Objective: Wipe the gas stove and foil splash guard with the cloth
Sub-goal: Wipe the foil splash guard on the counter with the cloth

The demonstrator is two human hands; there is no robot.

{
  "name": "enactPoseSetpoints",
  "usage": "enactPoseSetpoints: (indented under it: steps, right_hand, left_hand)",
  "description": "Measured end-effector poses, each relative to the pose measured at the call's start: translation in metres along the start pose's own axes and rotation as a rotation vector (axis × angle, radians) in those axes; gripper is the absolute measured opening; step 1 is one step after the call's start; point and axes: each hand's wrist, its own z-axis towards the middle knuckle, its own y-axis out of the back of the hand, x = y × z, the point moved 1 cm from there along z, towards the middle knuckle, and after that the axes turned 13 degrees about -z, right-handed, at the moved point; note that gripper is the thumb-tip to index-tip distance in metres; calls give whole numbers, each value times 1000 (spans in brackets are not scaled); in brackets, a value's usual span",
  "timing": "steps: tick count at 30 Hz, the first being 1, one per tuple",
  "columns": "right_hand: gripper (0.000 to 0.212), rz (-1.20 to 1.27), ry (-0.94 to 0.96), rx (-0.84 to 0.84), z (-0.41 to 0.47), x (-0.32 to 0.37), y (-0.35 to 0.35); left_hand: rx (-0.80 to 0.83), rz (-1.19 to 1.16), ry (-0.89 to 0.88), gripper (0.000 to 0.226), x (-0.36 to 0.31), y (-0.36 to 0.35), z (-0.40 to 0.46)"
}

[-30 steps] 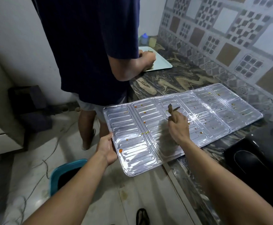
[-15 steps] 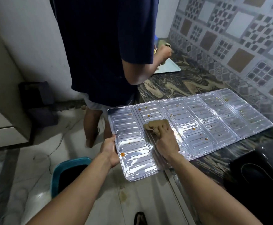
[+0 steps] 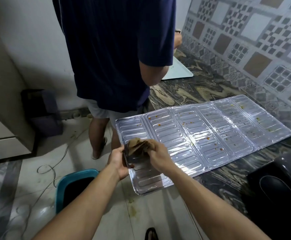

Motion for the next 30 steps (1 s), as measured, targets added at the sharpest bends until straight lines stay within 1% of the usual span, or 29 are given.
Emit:
enactPoseSetpoints:
  steps: [1, 3, 5, 7, 9, 12, 15, 17, 19, 22, 24, 27, 29, 30]
  right_hand:
    - [32, 80, -37, -38, 4, 0, 6]
    - [34, 143, -105, -201, 12, -3, 24]
    - [47, 140, -164, -384, 20, -3, 43]
    - [54, 105, -169, -458, 26, -6, 54]
    - [55, -20, -141, -375, 32, -9, 52]
    - [51, -256, -66, -143, 34, -18, 28]
    - [54, -290, 66, -24, 22, -11, 5]
    - [55, -226, 118, 26, 10, -3, -6]
    - [56, -76, 137, 49, -4, 4, -13]
    - [56, 45, 116, 40, -19, 8, -20]
    - [46, 164, 73, 21, -29, 8, -22]
    - [25, 404, -15, 22, -39, 22, -3]
    - [22, 476, -84, -60, -35, 21, 13]
    - [22, 443, -91, -129, -29, 18, 19]
  left_hand:
    - [9, -7, 8, 42, 0, 0, -1]
    - [40, -34, 17, 43, -1, -4, -6]
    - [73, -52, 18, 44, -2, -9, -12]
    - [89, -45, 29, 44, -3, -13, -16]
    - [96, -30, 31, 45, -3, -15, -19]
    - [95, -18, 26, 45, -3, -17, -19]
    - [108, -4, 8, 43, -5, -18, -16]
    - [111, 12, 9, 43, -8, -17, -14]
    - [103, 26, 8, 44, -9, -15, -11]
    - [66, 12, 12, 43, -9, -13, -7]
    - [34, 2, 11, 40, -8, -10, -5]
    - [31, -24, 6, 37, -8, -8, -3]
    - [67, -22, 20, 38, -10, -7, -4]
    - [93, -31, 32, 40, -10, -9, -5]
